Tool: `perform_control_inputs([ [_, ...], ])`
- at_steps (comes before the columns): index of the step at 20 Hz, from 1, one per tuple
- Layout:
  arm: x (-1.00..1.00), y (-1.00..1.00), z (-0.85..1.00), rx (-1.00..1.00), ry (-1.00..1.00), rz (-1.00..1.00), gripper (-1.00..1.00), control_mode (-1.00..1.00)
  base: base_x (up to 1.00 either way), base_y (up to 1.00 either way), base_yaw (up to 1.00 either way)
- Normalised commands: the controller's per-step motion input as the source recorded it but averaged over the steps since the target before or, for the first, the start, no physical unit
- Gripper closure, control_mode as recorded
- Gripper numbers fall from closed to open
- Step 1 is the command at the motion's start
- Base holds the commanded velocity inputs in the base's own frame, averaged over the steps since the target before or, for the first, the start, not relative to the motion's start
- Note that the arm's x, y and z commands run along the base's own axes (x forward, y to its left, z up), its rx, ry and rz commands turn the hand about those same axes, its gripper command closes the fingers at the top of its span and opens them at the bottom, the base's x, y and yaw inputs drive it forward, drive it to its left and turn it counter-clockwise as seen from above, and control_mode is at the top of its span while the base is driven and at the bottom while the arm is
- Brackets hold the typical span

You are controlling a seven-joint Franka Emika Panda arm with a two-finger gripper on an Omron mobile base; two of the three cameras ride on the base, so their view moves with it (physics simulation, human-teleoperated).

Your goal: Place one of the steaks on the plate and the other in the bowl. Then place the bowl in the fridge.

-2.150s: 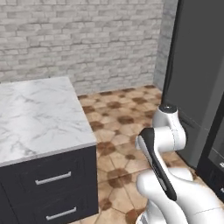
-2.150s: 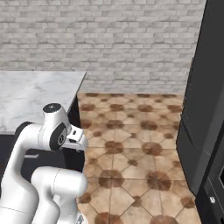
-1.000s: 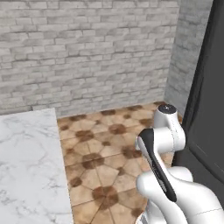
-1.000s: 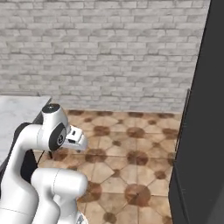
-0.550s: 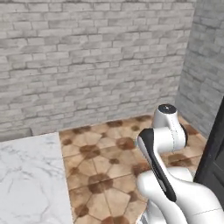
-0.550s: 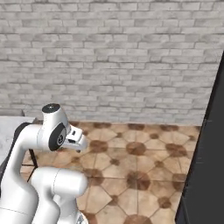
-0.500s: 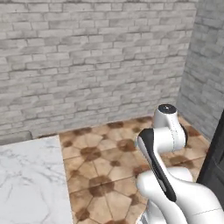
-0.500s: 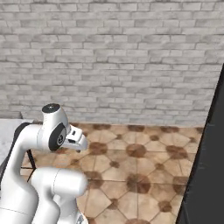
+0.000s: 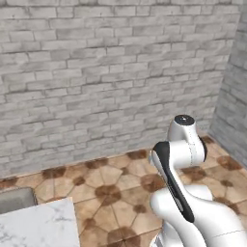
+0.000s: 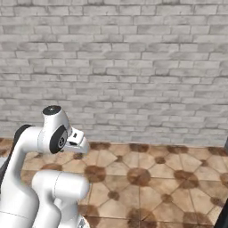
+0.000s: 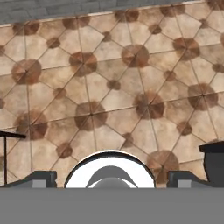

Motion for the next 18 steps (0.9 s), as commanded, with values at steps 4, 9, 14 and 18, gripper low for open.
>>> perform_control_inputs([
  [4, 0.00, 0.00, 0.00, 0.00, 0.00, 0.00, -1.00, 1.00, 1.00, -0.06, 0.00],
  [9, 0.00, 0.00, 0.00, 0.00, 0.00, 0.00, -1.00, 1.00, 1.00, -0.10, 0.00],
  [14, 0.00, 0.00, 0.00, 0.00, 0.00, 0.00, -1.00, 1.00, 1.00, -0.29, -0.09],
  [18, 0.00, 0.00, 0.00, 0.00, 0.00, 0.00, -1.00, 1.00, 1.00, -0.50, -0.20],
])
